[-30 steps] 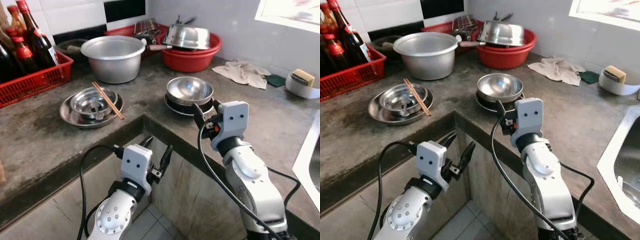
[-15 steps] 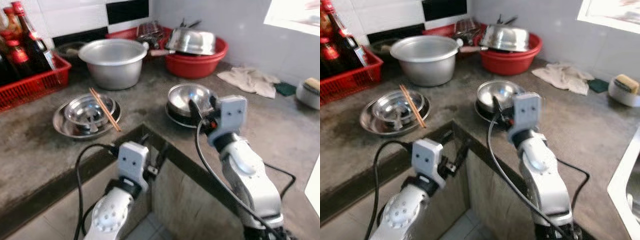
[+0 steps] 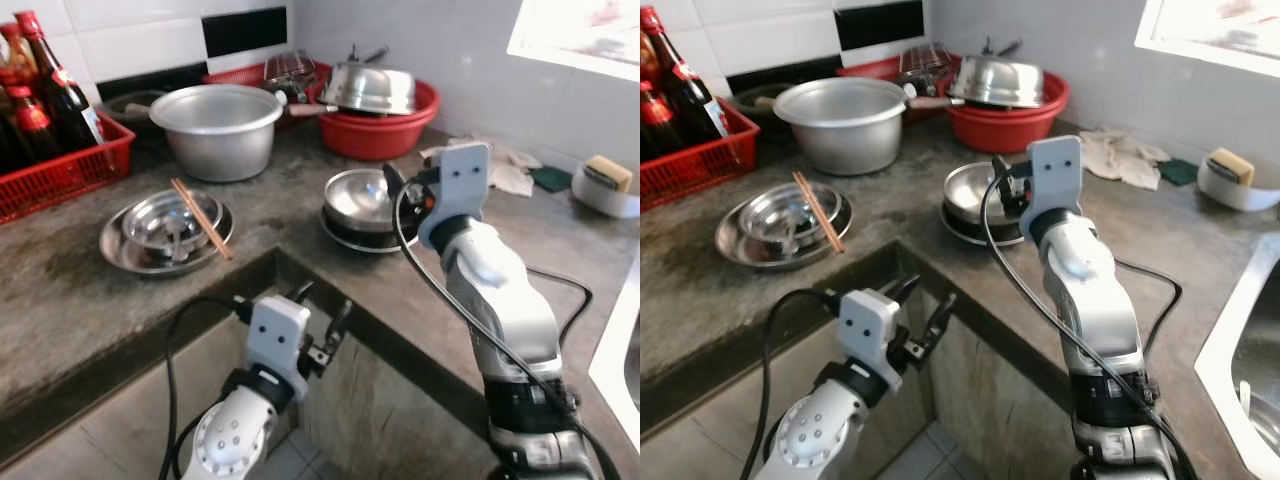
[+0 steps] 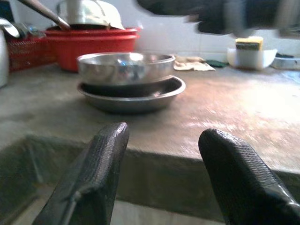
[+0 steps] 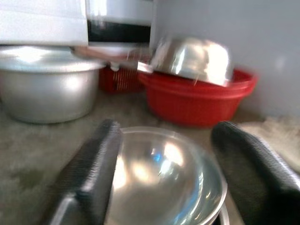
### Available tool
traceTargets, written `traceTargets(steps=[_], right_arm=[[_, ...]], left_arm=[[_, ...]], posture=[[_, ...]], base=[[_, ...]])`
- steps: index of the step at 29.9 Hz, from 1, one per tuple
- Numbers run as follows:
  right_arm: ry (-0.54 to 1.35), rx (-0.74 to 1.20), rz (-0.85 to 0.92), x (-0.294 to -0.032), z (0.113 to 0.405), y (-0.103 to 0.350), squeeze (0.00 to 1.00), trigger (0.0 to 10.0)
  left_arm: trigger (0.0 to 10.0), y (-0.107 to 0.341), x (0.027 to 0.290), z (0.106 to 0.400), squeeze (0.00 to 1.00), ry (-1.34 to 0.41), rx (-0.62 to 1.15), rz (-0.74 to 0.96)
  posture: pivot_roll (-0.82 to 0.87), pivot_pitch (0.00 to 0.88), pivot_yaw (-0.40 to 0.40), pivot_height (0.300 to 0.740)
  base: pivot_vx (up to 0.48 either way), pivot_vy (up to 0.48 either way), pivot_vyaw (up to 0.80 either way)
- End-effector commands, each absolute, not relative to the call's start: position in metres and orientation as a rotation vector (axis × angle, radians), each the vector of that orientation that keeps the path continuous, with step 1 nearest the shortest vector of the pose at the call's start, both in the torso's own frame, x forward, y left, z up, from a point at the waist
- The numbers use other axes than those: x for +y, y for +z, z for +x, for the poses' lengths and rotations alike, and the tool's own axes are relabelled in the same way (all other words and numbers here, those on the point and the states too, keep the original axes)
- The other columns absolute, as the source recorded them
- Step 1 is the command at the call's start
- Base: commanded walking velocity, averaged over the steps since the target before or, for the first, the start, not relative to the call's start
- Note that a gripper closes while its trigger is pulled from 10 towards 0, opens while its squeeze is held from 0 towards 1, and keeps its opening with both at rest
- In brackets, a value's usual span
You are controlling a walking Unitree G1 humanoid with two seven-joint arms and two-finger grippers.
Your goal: Kitchen organization
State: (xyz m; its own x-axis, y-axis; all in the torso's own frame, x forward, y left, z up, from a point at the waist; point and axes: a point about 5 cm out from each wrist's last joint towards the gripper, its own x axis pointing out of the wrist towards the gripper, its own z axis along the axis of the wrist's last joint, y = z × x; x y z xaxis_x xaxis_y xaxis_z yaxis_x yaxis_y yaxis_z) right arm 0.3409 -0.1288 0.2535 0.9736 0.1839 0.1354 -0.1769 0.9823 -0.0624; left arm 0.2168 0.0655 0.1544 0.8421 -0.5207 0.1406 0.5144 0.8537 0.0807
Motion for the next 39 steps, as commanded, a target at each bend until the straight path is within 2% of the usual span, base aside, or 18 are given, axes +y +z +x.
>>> traceTargets(steps=[1, 3, 4, 5, 6, 9, 14, 17, 27, 34, 35, 36, 37, 38, 39], right_arm=[[0.165, -0.094, -0.026, -0.134, 0.348, 0.253, 1.0, 10.0], [0.137, -0.071, -0.025, -0.136, 0.353, 0.253, 1.0, 10.0], [0.104, -0.041, -0.023, -0.137, 0.36, 0.254, 0.43, 10.0], [0.104, -0.041, -0.023, -0.137, 0.36, 0.254, 0.43, 10.0], [0.068, -0.011, -0.022, -0.139, 0.366, 0.255, 0.0, 10.0], [-0.004, 0.078, -0.049, -0.142, 0.377, 0.257, 0.0, 10.0], [-0.005, 0.153, -0.039, -0.146, 0.382, 0.261, 0.0, 10.0], [0.002, 0.257, 0.042, -0.147, 0.384, 0.258, 0.0, 10.0], [0.049, 0.373, 0.144, -0.142, 0.387, 0.262, 0.0, 10.0], [0.058, 0.417, 0.191, -0.15, 0.389, 0.268, 0.0, 10.0], [0.06, 0.423, 0.194, -0.151, 0.389, 0.268, 0.0, 8.9], [0.063, 0.434, 0.197, -0.151, 0.388, 0.267, 0.0, 7.1], [0.066, 0.444, 0.199, -0.152, 0.388, 0.267, 0.0, 6.6], [0.068, 0.451, 0.2, -0.152, 0.388, 0.266, 0.0, 6.6], [0.07, 0.484, 0.213, -0.153, 0.388, 0.262, 0.0, 2.1]], left_arm=[[10.0, 0.155, 0.065, 0.213, 0.0, -0.563, -0.166, 0.052], [10.0, 0.153, 0.065, 0.211, 0.0, -0.567, -0.163, 0.049], [10.0, 0.152, 0.065, 0.208, 0.0, -0.569, -0.161, 0.045], [10.0, 0.152, 0.065, 0.208, 0.0, -0.569, -0.161, 0.045], [10.0, 0.151, 0.065, 0.207, 0.0, -0.571, -0.158, 0.039], [10.0, 0.149, 0.064, 0.204, 0.0, -0.575, -0.149, 0.034], [10.0, 0.148, 0.062, 0.203, 0.0, -0.579, -0.146, 0.032], [10.0, 0.149, 0.062, 0.203, 0.0, -0.575, -0.15, 0.035], [10.0, 0.147, 0.064, 0.204, 0.0, -0.569, -0.15, 0.043], [10.0, 0.147, 0.063, 0.206, 0.0, -0.566, -0.154, 0.047], [10.0, 0.147, 0.063, 0.206, 0.0, -0.566, -0.153, 0.046], [10.0, 0.147, 0.063, 0.206, 0.0, -0.565, -0.154, 0.047], [10.0, 0.147, 0.063, 0.206, 0.0, -0.565, -0.154, 0.047], [10.0, 0.148, 0.063, 0.206, 0.0, -0.565, -0.154, 0.047], [10.0, 0.148, 0.063, 0.206, 0.0, -0.561, -0.155, 0.048]], posture=[[0.17, 0.088, -0.053, 0.74], [0.18, 0.09, -0.058, 0.74], [0.18, 0.092, -0.065, 0.74], [0.18, 0.092, -0.065, 0.74], [0.18, 0.094, -0.064, 0.74], [0.18, 0.095, -0.073, 0.74], [0.18, 0.094, -0.075, 0.74], [0.18, 0.092, -0.076, 0.74], [0.18, 0.084, -0.069, 0.74], [0.18, 0.086, -0.069, 0.74], [0.17, 0.087, -0.071, 0.74], [0.17, 0.087, -0.071, 0.74], [0.18, 0.091, -0.072, 0.74], [0.18, 0.091, -0.072, 0.74], [0.18, 0.092, -0.071, 0.74]], base=[[0.0, 0.0, 0.0], [0.0, 0.0, 0.0], [0.0, 0.0, 0.0], [0.0, 0.0, 0.0], [0.0, 0.0, 0.0], [0.0, 0.0, 0.0], [0.0, 0.0, 0.0], [0.0, 0.0, 0.0], [0.0, 0.0, 0.0], [0.0, 0.0, 0.0], [0.0, 0.0, 0.0], [0.0, 0.0, 0.0], [0.0, 0.0, 0.0], [0.0, 0.0, 0.0], [0.0, 0.0, 0.0]])
